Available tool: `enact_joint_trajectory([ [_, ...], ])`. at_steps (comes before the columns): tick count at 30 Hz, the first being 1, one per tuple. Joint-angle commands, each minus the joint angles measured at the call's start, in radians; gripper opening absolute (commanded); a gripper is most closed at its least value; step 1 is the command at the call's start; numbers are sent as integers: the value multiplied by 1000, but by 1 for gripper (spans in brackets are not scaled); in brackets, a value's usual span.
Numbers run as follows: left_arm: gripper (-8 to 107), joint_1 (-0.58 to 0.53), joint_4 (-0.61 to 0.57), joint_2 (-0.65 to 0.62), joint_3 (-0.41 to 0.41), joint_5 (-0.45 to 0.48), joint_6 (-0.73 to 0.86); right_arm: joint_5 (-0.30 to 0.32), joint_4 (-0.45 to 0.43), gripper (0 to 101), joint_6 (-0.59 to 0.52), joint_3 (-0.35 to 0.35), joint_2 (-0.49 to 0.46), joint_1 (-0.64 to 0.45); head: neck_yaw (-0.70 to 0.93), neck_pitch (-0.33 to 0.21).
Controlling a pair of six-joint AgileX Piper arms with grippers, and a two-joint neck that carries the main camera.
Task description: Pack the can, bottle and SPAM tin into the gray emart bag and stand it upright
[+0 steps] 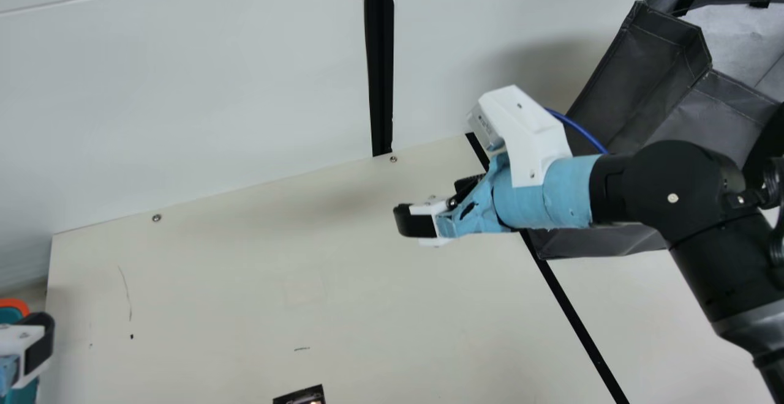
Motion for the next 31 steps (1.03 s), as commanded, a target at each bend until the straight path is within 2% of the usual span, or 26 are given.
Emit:
enact_joint_trajectory([
  [1,90,0,0,0,0,0,0,0,0,95,0,0,0,0,-2,-24],
  [31,90,0,0,0,0,0,0,-3,2,95,-1,10,-1,0,-2,-24],
])
